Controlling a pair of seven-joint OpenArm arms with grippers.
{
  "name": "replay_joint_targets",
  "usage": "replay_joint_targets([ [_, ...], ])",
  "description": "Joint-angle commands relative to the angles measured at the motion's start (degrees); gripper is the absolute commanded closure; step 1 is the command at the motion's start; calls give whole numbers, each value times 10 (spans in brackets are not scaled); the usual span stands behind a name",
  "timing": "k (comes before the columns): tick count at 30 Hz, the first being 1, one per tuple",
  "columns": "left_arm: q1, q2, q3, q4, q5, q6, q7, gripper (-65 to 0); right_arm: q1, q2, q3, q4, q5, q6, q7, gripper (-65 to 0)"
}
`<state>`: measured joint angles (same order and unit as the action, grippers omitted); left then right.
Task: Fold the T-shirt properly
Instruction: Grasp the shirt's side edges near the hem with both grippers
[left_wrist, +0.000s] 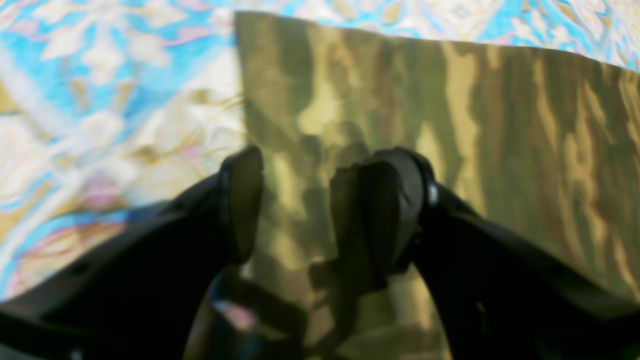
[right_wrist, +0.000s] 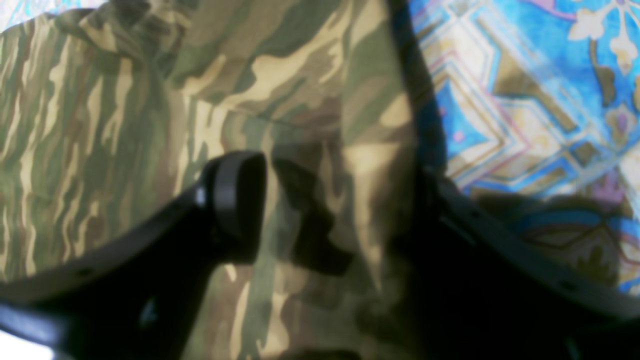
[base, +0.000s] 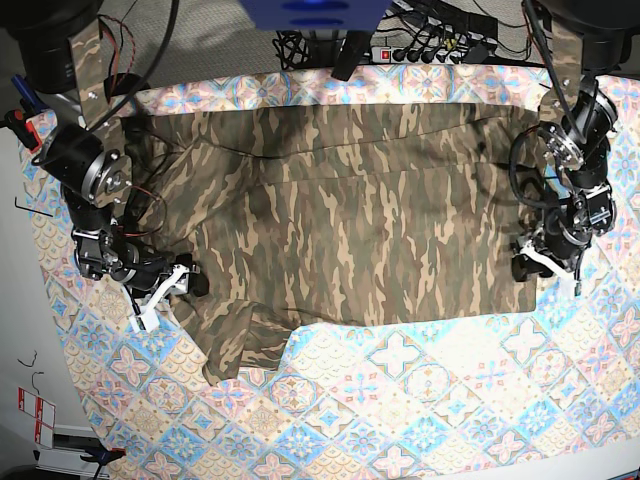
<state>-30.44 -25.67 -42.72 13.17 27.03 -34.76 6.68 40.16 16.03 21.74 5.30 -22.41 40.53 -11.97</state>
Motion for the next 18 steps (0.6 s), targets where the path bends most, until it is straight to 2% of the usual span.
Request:
replay_joint_targets([
  [1,-3,-11,2,2,14,13,23,-338,3,5,-2,-2,-22,-5,-39,-381],
  [5,-2,-4,5,1,41,11,23,-338,3,5,-2,-2,-22,-5,-39,-380],
  [7,-2,17,5,-8,55,9,23,-338,3,5,-2,-2,-22,-5,-39,-379],
  [8,-4,26,5,-15,61,-2,22,-338,3,5,-2,-2,-22,-5,-39,-379],
  [10,-6,41,5,-25,64,-46,21,-338,3,5,-2,-2,-22,-5,-39,-379],
  [11,-7,50,4,-26,62,-52,21,-337,3,5,-2,-2,-22,-5,-39,-379],
  [18,-44,107,4,-30,68,-52,24,-333,3,5,-2,-2,-22,-5,-39,-378],
])
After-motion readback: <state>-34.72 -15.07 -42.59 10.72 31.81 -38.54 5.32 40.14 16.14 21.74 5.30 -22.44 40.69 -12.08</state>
